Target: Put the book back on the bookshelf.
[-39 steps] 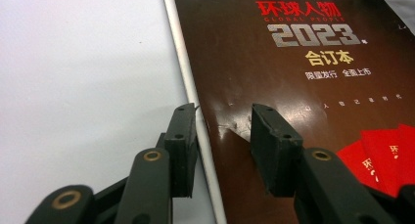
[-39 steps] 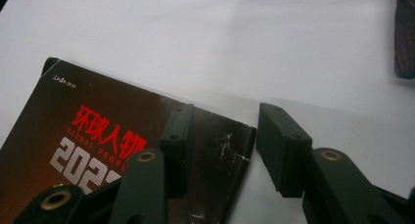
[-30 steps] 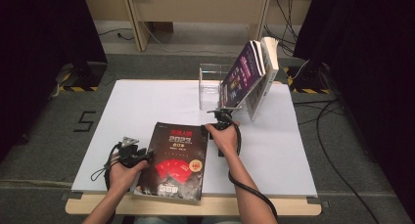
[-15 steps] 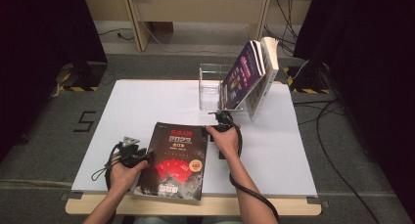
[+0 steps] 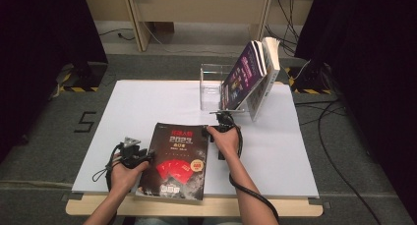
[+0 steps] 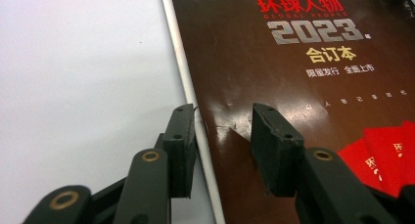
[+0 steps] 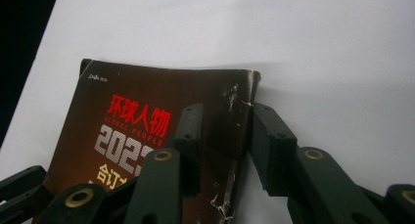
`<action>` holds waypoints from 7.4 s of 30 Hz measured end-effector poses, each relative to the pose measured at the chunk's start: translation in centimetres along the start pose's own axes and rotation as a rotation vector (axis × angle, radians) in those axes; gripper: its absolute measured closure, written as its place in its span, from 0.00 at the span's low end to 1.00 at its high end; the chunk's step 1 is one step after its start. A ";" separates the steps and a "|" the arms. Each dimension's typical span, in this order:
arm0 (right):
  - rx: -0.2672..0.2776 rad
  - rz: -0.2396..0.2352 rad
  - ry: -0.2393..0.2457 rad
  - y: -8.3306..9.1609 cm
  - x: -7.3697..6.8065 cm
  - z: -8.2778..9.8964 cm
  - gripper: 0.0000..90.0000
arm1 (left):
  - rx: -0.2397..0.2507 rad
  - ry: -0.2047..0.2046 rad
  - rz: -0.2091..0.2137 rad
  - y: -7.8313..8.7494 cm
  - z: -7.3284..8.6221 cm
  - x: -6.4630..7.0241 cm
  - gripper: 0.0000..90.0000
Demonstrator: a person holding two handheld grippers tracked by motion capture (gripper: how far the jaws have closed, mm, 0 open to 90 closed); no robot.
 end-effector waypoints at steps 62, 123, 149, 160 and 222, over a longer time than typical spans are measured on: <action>0.648 -0.075 0.341 15.8 -8.4 -3.3 0.98 | 0.117 0.025 -0.001 1.6 -1.5 -0.8 0.47; 0.886 0.126 0.318 13.1 -8.8 -18.6 0.98 | 0.114 0.030 0.019 1.4 -1.4 -1.0 0.48; 0.793 0.089 0.416 16.1 -6.6 -9.2 0.95 | 0.103 0.024 0.032 1.2 -1.0 -0.3 0.48; 0.683 0.069 0.381 16.7 -5.4 -8.0 0.83 | 0.100 0.024 0.042 1.1 -0.9 0.1 0.49; 0.570 0.258 0.311 11.1 -8.7 -15.2 0.97 | 0.103 0.012 0.051 1.1 -1.0 0.0 0.50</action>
Point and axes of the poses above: each handheld gripper's, and its own axes: y roughly backward along the jaws, z roughly out of its underside, x roughly to its right, the point moved 2 cm from there along -y, roughly forward along the jaws, and after that the axes turned 11 degrees about x, right-handed, at the moved point
